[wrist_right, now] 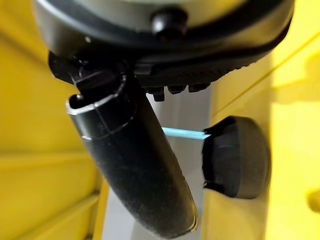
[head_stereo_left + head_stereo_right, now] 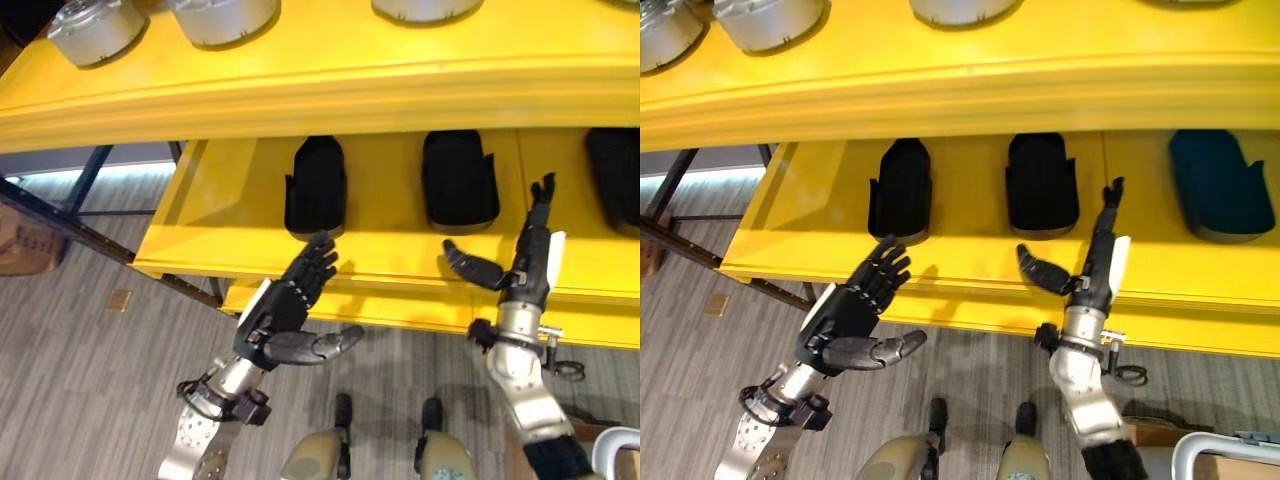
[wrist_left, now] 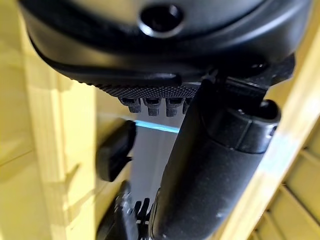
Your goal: Move parts from the plastic box to the shelf.
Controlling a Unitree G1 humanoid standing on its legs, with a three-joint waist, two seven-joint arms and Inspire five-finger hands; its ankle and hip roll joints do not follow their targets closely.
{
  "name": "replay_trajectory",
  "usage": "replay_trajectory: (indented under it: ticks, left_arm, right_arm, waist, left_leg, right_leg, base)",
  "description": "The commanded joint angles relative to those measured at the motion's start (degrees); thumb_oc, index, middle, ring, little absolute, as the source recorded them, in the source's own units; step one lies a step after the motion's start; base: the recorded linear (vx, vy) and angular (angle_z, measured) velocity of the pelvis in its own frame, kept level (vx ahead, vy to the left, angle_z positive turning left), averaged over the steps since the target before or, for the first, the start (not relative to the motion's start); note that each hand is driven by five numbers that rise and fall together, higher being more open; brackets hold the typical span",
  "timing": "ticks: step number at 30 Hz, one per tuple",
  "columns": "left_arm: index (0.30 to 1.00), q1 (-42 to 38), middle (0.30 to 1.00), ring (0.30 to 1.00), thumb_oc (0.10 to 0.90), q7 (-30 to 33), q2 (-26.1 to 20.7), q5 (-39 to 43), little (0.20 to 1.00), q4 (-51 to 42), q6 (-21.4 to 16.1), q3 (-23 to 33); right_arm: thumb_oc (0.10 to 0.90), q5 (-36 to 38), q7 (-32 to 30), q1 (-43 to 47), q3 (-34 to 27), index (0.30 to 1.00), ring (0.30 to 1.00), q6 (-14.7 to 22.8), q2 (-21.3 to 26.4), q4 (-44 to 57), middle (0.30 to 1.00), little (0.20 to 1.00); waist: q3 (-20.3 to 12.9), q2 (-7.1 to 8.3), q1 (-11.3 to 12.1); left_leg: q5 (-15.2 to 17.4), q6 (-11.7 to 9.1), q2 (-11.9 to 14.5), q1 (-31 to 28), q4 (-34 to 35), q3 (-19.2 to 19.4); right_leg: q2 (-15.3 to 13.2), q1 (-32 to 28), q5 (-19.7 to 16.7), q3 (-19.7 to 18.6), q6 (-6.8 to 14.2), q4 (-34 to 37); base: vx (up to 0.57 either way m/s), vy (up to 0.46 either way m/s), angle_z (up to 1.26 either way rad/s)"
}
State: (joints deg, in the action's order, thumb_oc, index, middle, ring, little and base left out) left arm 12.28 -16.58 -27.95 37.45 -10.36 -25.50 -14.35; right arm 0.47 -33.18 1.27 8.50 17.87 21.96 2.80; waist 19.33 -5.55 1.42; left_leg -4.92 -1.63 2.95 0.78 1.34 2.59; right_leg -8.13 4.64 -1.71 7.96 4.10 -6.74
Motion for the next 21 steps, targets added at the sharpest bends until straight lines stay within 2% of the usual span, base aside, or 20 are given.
replay_trajectory:
  ticks: [1,5,9,13,15,17,21]
  left_arm:
    - [1.000,0.4,1.000,1.000,0.900,-1.9,-1.1,0.8,1.000,-7.1,-7.4,2.2]
    - [1.000,0.7,1.000,1.000,0.900,-2.9,-1.4,1.7,1.000,-7.8,-6.6,2.4]
    - [1.000,-0.1,1.000,1.000,0.900,-4.7,-2.7,3.8,1.000,-8.7,-4.2,1.5]
    - [1.000,-0.9,1.000,1.000,0.900,-5.6,-3.2,4.9,1.000,-8.4,-4.6,-0.1]
    - [1.000,-1.2,1.000,1.000,0.900,-5.8,-3.2,5.6,1.000,-8.8,-4.6,-0.4]
    - [1.000,-1.7,1.000,1.000,0.900,-3.3,-3.0,5.2,1.000,-8.1,-5.9,-0.9]
    - [1.000,-2.2,1.000,1.000,0.900,-3.4,-3.0,5.8,1.000,-7.9,-5.8,-1.3]
  right_arm:
    - [0.900,-0.3,1.4,0.7,-2.1,1.000,1.000,8.2,0.8,7.5,1.000,1.000]
    - [0.900,-0.1,4.2,-2.9,-2.0,1.000,1.000,9.1,1.8,13.7,1.000,1.000]
    - [0.900,2.4,6.6,-8.5,-1.4,1.000,1.000,8.0,5.1,20.6,1.000,1.000]
    - [0.900,2.4,7.5,-10.1,-1.2,1.000,1.000,8.1,6.2,21.7,1.000,1.000]
    - [0.900,2.4,7.9,-10.4,-1.0,1.000,1.000,7.9,6.3,22.1,1.000,1.000]
    - [0.900,3.8,10.6,-9.0,0.7,1.000,1.000,8.4,6.6,21.2,1.000,1.000]
    - [0.900,3.8,10.8,-8.3,1.1,1.000,1.000,8.4,6.8,20.7,1.000,1.000]
  waist:
    - [-6.5,1.76,-1.2]
    - [-7.4,2.86,-2.5]
    - [-8.6,4.77,-5.1]
    - [-8.3,5.62,-6.6]
    - [-8.0,5.95,-6.9]
    - [-7.0,6.33,-6.6]
    - [-7.0,6.44,-6.4]
  left_leg:
    - [1.6,0.0,0.7,1.4,-0.9,-1.4]
    - [2.1,0.2,0.6,0.8,-0.6,0.0]
    - [3.2,1.0,0.1,-0.9,0.3,4.4]
    - [4.0,1.7,-0.3,-1.4,0.4,7.6]
    - [4.1,1.8,-0.1,-1.6,0.4,9.2]
    - [3.0,1.6,1.6,-2.9,1.4,15.4]
    - [3.1,1.9,1.9,-2.9,1.3,16.9]
  right_leg:
    - [-0.7,-3.7,3.9,-2.0,0.4,-1.4]
    - [-0.7,-4.1,3.1,-2.7,1.2,0.1]
    - [-1.4,-4.3,0.9,-4.4,3.4,2.6]
    - [-2.1,-3.2,-0.6,-5.5,4.7,3.4]
    - [-2.4,-2.7,-0.9,-5.0,5.2,3.0]
    - [-4.1,-1.0,-0.7,-0.1,6.5,-0.3]
    - [-4.5,-0.4,-0.2,1.0,6.7,-2.0]
  base:
    - [-0.05,0.069,-0.09]
    - [-0.05,0.070,-0.17]
    - [-0.07,0.199,-0.33]
    - [-0.05,0.124,-0.18]
    - [-0.06,0.078,-0.32]
    - [-0.16,0.128,-0.78]
    - [-0.07,0.047,-1.11]
